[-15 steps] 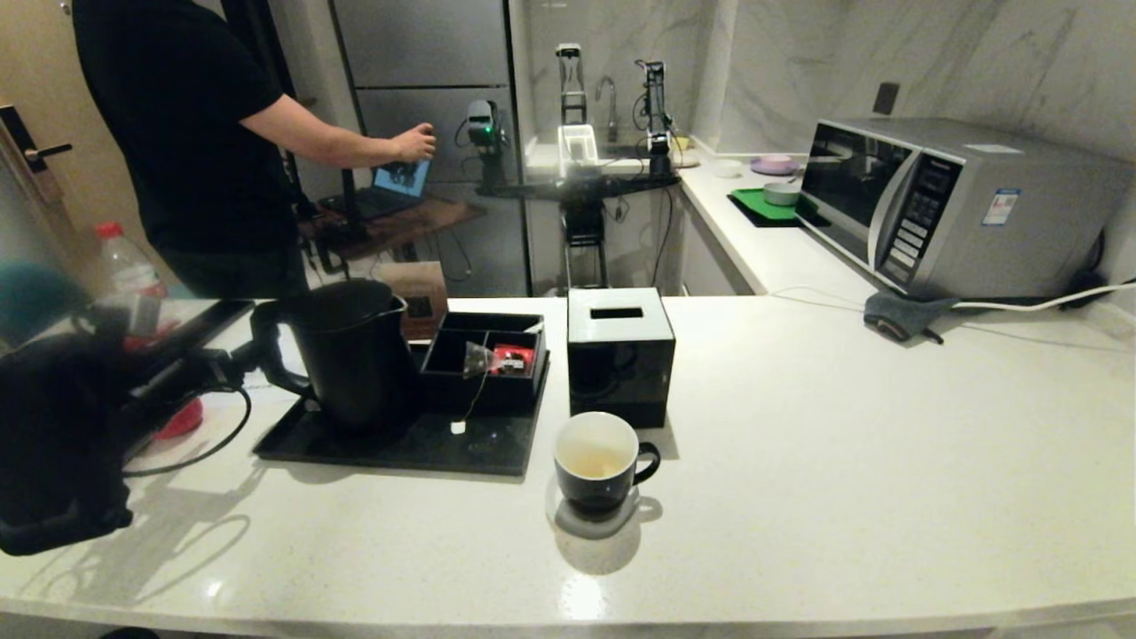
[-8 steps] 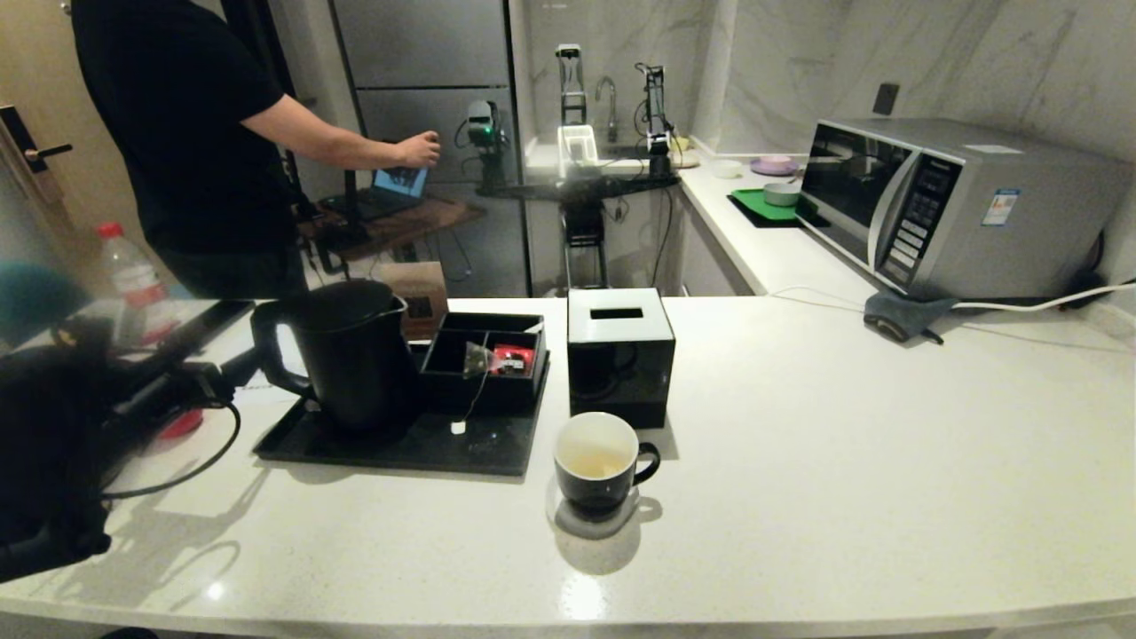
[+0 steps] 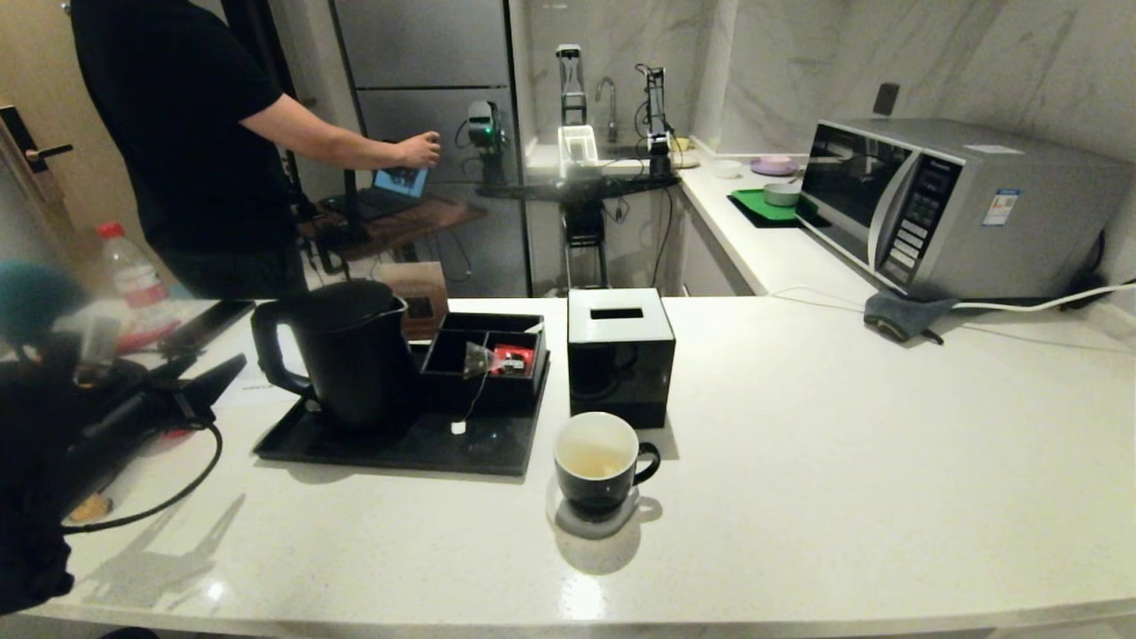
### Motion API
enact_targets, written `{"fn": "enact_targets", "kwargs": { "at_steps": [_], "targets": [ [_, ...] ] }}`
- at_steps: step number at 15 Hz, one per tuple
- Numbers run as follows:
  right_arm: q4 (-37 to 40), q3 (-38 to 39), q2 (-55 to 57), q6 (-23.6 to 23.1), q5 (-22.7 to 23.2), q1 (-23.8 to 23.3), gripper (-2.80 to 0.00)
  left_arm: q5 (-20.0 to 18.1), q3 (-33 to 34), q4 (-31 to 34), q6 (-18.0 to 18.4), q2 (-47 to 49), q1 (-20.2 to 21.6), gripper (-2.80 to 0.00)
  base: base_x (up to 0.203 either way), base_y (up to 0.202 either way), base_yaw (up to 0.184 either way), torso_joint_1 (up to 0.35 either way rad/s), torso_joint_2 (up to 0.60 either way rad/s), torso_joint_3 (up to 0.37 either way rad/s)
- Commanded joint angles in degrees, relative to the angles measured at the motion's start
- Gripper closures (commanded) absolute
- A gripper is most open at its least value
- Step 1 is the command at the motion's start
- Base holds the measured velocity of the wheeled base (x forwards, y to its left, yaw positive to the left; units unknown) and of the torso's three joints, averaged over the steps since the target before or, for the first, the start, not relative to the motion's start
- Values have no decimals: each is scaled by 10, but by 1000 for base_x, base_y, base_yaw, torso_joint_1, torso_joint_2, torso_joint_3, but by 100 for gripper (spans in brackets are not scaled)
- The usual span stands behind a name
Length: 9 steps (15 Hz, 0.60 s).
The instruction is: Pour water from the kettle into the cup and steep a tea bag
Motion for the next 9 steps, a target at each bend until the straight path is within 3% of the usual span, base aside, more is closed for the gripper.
{"fn": "enact_targets", "kwargs": {
  "at_steps": [1,9],
  "targets": [
    [0,-1,1,0,0,0,0,0,30,-15,0,-32,1,0,0,0,0,0,0,0],
    [0,0,1,0,0,0,0,-4,130,-15,2,-119,20,0,0,0,0,0,0,0]
  ]
}}
